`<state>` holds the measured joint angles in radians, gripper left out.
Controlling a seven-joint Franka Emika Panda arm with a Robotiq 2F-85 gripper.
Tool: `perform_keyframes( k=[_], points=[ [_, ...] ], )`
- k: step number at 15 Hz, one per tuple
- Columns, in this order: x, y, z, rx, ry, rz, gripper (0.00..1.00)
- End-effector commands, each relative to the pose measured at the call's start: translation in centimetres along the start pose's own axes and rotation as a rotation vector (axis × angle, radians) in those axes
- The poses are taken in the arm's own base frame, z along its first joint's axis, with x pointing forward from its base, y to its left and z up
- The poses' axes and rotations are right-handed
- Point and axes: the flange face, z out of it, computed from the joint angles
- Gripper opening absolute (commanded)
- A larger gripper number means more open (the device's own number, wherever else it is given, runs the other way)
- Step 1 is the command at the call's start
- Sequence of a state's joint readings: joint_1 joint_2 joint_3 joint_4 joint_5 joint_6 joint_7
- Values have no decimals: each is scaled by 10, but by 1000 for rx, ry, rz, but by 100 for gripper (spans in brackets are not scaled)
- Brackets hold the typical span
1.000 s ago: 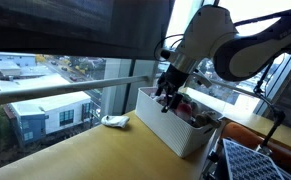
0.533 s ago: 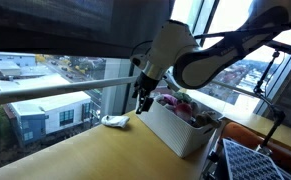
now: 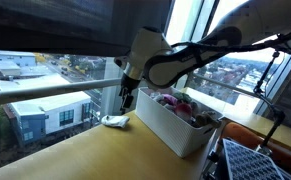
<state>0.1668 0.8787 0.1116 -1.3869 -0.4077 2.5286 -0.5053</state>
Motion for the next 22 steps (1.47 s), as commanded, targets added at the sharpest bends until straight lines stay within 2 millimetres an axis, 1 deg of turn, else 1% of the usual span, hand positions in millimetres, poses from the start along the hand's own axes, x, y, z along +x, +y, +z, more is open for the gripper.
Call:
perform_keyframes(
  k=[1,5,8,10,14,15,18,19,21,22],
  points=[
    [13,16,27,26,-9,36,100],
    [4,22,58,49,-40,74,100],
    [-4,20,78,76,-60,106,100],
    [-7,16,89,97,-73,126,100],
    [-14,-3,105,162,-111,169,100],
    [-17,-9,108,175,-119,178,82],
    [-25,-15,105,183,-139,197,58],
    [-28,-15,101,183,-144,207,49],
    [-37,-14,88,185,-155,233,35],
    [-42,-14,82,188,-162,247,27]
  ],
)
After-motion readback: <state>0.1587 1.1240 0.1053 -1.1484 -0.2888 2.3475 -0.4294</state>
